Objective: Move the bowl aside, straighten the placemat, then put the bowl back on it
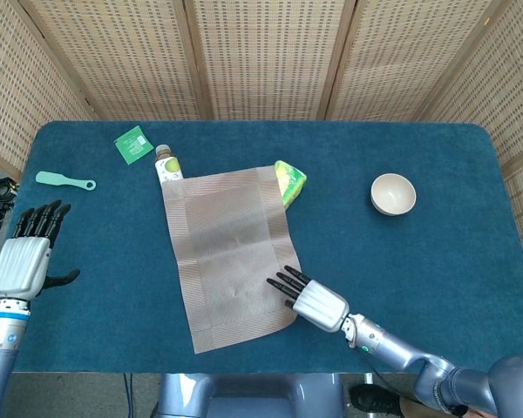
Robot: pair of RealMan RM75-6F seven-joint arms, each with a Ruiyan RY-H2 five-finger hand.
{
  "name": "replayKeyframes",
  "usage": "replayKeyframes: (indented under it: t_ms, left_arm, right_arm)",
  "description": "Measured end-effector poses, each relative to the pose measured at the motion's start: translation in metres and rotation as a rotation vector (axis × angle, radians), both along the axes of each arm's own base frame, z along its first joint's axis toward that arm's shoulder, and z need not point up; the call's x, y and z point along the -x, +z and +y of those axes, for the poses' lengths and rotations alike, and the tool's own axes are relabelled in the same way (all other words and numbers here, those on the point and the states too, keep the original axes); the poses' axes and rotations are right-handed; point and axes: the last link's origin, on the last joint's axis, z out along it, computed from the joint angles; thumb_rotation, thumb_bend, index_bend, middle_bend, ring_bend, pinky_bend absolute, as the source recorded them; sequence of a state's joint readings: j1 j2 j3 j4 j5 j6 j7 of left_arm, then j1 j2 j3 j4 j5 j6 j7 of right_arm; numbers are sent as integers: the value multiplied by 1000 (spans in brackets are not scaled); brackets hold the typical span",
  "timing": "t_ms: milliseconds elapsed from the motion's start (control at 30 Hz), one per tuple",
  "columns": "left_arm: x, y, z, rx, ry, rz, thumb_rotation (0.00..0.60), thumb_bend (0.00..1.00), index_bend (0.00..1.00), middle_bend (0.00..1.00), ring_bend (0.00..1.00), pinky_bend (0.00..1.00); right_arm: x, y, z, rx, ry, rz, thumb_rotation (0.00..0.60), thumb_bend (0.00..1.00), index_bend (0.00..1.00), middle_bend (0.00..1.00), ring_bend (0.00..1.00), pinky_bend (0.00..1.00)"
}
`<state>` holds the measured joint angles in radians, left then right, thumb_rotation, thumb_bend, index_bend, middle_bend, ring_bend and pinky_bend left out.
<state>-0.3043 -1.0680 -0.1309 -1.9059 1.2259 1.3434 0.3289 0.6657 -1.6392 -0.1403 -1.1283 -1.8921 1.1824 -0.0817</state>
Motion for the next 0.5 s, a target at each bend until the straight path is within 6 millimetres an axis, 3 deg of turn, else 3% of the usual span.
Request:
replayKeyframes:
  t_ms: [133,500]
  left_arm:
    - [-1,0,-1,1,-4,-2,600,0,0,0,0,0]
    - [-5,-2,-6,8,-27,-1,600,0,0,0,0,0]
  right_arm:
    - [5,16,10,-4,111,9,600,641,676,0,0,0]
    - [56,95,26,27,311,227,600,641,676,0,0,1]
